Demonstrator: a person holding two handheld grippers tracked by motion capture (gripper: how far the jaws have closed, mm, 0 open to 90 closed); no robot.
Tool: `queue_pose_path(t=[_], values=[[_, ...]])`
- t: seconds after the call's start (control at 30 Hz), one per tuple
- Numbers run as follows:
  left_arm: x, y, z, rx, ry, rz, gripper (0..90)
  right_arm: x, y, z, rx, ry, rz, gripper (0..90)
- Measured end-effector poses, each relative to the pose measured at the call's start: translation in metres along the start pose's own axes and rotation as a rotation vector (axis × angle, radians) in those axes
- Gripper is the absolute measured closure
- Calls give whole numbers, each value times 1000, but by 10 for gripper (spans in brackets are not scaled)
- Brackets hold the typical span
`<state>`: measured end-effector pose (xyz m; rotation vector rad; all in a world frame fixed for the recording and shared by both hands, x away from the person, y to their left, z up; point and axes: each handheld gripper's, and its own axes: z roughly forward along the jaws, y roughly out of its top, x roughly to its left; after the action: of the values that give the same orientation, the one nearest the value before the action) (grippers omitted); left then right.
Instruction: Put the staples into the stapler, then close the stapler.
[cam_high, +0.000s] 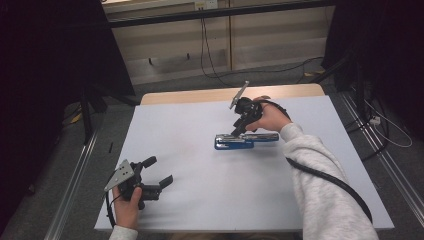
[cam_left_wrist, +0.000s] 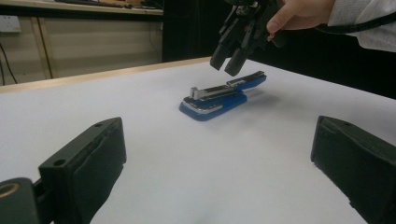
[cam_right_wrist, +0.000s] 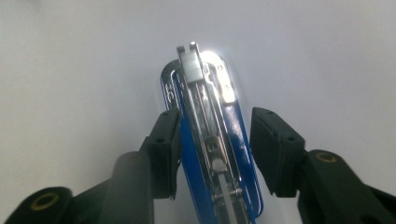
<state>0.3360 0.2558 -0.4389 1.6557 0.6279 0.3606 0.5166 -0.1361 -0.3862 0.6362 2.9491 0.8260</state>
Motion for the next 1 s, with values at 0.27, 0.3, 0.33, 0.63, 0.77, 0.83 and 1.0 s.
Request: queue_pose_path(t=[0.27, 0.3, 0.33, 0.63, 0.77, 0.83, 1.0], values=[[-3, 3, 7, 28, -3, 2, 33, 1, -25, -7, -64, -6, 72, 348], [-3, 4, 9, 34, -2, 8, 33, 1, -28, -8, -76, -11, 80, 315], [-3, 4, 10, 37, -1, 3, 33, 2, -31, -9, -83, -19, 90, 283], [-10, 9, 22, 67, -24, -5, 31, 8, -52, -22, -115, -71, 127, 190], [-11, 12, 29, 83, -39, -15, 31, 11, -59, -27, -120, -90, 128, 190], [-11, 13, 34, 94, -44, -14, 31, 12, -64, -30, -134, -100, 131, 190], [-12, 16, 47, 105, -70, -22, 30, 13, -83, -34, -149, -118, 165, 188]])
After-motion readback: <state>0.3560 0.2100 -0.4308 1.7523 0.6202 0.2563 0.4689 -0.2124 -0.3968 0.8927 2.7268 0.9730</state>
